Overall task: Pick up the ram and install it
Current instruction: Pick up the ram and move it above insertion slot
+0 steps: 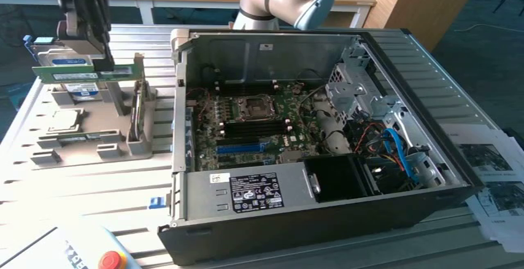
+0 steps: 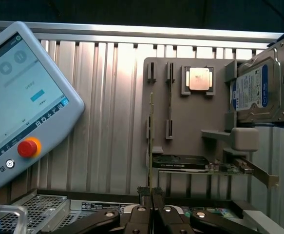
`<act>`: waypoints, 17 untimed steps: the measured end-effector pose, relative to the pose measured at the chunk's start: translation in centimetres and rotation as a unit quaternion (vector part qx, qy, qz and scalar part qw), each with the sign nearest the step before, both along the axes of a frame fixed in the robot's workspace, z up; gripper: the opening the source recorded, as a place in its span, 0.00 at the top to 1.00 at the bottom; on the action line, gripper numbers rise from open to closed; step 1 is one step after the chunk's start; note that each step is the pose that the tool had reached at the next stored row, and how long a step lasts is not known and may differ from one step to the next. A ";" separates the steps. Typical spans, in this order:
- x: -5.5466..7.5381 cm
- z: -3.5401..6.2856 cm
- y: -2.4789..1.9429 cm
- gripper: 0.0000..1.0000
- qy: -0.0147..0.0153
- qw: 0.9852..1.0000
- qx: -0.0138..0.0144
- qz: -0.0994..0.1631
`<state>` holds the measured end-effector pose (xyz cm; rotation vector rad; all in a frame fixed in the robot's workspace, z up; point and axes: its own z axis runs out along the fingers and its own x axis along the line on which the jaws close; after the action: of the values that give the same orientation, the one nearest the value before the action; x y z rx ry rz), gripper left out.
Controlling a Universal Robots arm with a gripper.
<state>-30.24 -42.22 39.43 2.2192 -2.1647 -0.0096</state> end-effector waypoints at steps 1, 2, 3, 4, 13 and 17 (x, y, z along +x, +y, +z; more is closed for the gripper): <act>0.1 0.00 0.00 0.88 0.000 1.000 0.000 0.000; 0.2 0.00 0.00 0.88 0.000 1.000 0.000 0.000; 0.3 -0.01 -0.01 0.88 0.000 1.000 0.000 0.000; 0.4 0.00 -0.01 0.88 0.000 1.000 0.000 0.000; 1.3 0.00 -0.05 0.88 0.000 1.000 0.000 0.000; 1.6 0.00 -0.06 0.88 0.000 1.000 0.000 0.000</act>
<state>-28.60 -42.27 39.43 2.2191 -2.1647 -0.0099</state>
